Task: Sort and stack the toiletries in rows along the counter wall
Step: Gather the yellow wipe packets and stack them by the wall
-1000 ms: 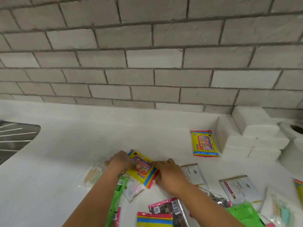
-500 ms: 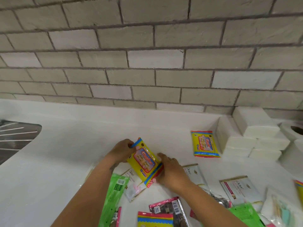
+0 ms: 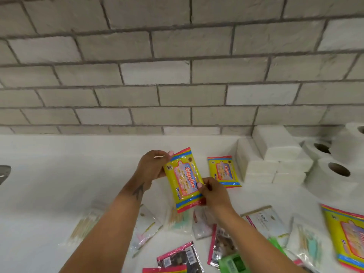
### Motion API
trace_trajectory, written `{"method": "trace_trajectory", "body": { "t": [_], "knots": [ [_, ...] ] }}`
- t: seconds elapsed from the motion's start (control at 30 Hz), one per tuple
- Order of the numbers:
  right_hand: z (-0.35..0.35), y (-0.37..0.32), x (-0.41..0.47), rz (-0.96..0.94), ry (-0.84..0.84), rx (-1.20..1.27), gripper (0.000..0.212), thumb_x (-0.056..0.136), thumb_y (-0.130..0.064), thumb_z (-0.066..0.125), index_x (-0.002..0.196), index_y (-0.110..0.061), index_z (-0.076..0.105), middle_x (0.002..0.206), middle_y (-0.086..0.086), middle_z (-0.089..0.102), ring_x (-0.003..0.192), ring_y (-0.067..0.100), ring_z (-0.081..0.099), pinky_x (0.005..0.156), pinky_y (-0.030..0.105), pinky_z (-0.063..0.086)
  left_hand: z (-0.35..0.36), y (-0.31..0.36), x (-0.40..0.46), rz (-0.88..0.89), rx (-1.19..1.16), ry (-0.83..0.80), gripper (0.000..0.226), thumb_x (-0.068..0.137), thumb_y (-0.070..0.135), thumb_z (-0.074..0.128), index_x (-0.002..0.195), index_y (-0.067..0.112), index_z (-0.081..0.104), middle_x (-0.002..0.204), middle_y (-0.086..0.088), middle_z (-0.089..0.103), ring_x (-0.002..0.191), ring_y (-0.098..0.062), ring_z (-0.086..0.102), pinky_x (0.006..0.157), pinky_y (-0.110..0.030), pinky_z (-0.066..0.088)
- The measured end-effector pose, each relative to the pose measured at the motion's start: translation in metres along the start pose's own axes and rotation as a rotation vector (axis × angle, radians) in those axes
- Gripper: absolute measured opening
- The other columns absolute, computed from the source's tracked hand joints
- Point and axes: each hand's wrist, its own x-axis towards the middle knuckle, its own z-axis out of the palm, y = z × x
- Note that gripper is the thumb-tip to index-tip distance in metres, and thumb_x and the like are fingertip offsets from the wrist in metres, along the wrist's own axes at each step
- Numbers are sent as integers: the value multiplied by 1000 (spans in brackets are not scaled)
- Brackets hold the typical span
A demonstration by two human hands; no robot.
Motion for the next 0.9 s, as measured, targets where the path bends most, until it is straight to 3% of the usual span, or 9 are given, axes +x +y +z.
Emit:
{"method": "trace_trajectory", "body": {
  "t": [0.1, 0.13, 0.23, 0.33, 0.43, 0.57, 0.73, 0.83, 0.9],
  "knots": [
    [-22, 11, 6, 11, 112, -11, 1, 90, -19, 60, 91, -19, 61, 92, 10, 69, 80, 29, 67, 68, 46, 58, 31, -8, 7, -45, -95, -32, 17, 87, 15, 66, 97, 9, 54, 82, -6, 64, 55, -11, 66, 47, -21, 53],
    [-28, 12, 6, 17, 145, 4, 8, 89, -19, 62, 96, -19, 59, 95, 12, 68, 82, 29, 67, 69, 48, 58, 40, -10, 11, -38, -90, -10, 15, 85, 12, 67, 94, 10, 54, 83, -6, 63, 59, -14, 65, 48, -22, 54],
    [-47, 12, 4, -60, 196, 8, 29, 83, -19, 70, 107, -25, 55, 99, 3, 65, 81, 17, 65, 68, 34, 57, 67, -16, 23, -22, -64, 44, 17, 81, 6, 71, 84, 12, 55, 83, -9, 62, 65, -19, 63, 55, -29, 56],
    [-64, 16, 3, -185, 153, -124, 55, 65, -9, 83, 112, -27, 60, 111, -6, 54, 94, 12, 60, 77, 17, 50, 93, -19, 36, -18, -59, 48, 23, 78, 4, 73, 90, 9, 54, 85, -9, 62, 65, -20, 63, 56, -31, 55],
    [-74, 30, 7, -270, 134, -355, 69, 60, 8, 76, 116, -29, 62, 124, -7, 40, 105, 11, 55, 79, 1, 41, 117, -23, 48, -46, -68, 50, 28, 77, 3, 74, 96, 7, 53, 91, -12, 62, 69, -24, 64, 60, -34, 56],
    [-81, 30, 12, -270, 137, -499, 52, 81, 1, 59, 122, -32, 59, 138, -7, 40, 116, 19, 54, 93, 27, 48, 138, -30, 61, -116, -97, 67, 37, 78, 6, 74, 107, 1, 53, 99, -20, 63, 79, -31, 64, 75, -43, 57],
    [-86, 18, 17, -165, 97, -766, 45, 94, -18, 46, 136, -37, 44, 147, -3, 35, 121, 26, 50, 95, 34, 43, 145, -41, 70, -146, 45, -20, 52, 80, 1, 70, 127, 3, 48, 122, -16, 60, 99, -29, 64, 91, -44, 53],
    [-84, 11, 20, -78, 51, -928, 44, 97, -38, 40, 140, -47, 34, 152, -8, 27, 122, 23, 50, 99, 30, 40, 148, -44, 72, -142, 123, -79, 62, 82, -2, 66, 138, 5, 39, 133, -14, 53, 110, -27, 59, 96, -41, 50],
    [-80, 12, 23, -65, 79, -940, 46, 96, -40, 38, 141, -47, 30, 150, -7, 31, 116, 23, 54, 96, 31, 42, 149, -46, 73, -152, 152, -99, 67, 84, -2, 65, 143, 7, 33, 139, -13, 49, 117, -27, 56, 97, -40, 49]
  ]
}}
